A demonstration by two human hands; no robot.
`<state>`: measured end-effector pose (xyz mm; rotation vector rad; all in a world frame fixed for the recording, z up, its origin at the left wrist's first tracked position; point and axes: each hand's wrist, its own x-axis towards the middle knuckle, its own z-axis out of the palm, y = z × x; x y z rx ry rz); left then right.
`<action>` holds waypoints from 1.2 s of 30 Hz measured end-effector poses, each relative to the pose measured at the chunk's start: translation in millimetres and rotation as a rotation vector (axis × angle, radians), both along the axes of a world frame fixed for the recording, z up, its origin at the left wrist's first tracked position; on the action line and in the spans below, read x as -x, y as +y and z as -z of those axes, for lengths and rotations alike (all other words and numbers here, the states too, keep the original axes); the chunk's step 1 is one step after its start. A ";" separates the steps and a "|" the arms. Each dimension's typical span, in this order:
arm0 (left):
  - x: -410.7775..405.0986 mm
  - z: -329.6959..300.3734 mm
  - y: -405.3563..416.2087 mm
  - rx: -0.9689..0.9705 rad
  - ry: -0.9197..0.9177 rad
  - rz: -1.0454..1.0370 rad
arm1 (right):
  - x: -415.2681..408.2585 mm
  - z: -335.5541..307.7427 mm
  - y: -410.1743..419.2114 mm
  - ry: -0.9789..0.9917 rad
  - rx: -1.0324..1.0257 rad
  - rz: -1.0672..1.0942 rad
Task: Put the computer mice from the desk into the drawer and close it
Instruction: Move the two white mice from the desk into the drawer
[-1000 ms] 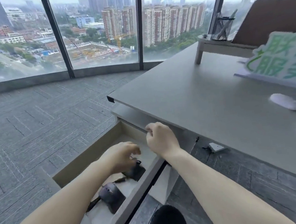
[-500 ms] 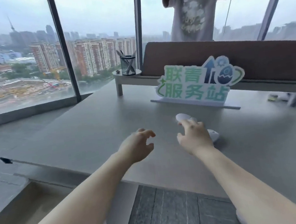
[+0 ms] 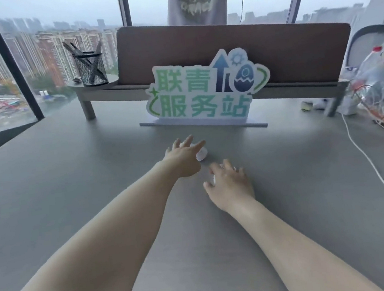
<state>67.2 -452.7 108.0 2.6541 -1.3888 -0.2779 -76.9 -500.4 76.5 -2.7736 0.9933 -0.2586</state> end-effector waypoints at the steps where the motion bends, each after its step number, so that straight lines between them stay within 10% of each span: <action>1: -4.2 0.2 -4.5 -0.024 -0.018 0.017 | -0.1 2.4 -4.6 -0.024 0.007 -0.014; 17: 15.1 6.7 78.6 0.295 0.044 -0.291 | 0.5 -11.0 24.7 -0.247 -0.069 0.000; 28: 48.6 11.3 380.7 0.628 0.018 -0.882 | -38.4 -50.6 278.0 -0.511 -0.281 -0.576; 36: 75.8 82.4 554.4 0.547 0.357 -1.407 | -58.7 17.0 450.9 -0.148 -0.555 -0.835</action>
